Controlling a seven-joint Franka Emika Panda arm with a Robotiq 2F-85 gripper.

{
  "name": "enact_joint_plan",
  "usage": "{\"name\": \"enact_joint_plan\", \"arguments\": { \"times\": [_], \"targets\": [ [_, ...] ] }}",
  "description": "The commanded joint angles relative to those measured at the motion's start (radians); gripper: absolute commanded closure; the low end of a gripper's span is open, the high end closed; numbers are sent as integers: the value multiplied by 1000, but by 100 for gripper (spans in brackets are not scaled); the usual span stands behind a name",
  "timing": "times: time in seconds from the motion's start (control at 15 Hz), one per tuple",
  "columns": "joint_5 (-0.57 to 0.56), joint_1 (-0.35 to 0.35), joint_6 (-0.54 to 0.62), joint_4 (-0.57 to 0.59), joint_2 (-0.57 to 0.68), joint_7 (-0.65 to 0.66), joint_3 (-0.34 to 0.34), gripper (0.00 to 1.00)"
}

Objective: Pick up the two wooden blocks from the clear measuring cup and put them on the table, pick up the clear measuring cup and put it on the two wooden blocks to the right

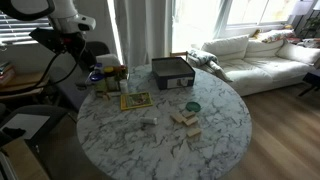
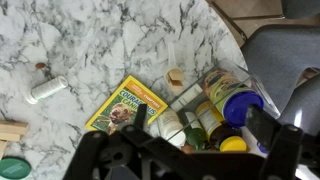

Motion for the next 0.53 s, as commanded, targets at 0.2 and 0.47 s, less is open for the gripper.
{"name": "enact_joint_plan", "arguments": {
  "times": [0.2, 0.47],
  "targets": [
    [2, -7, -3, 2, 0, -2, 6, 0],
    [-20, -29, -23, 15, 43, 121, 37, 0]
  ]
}}
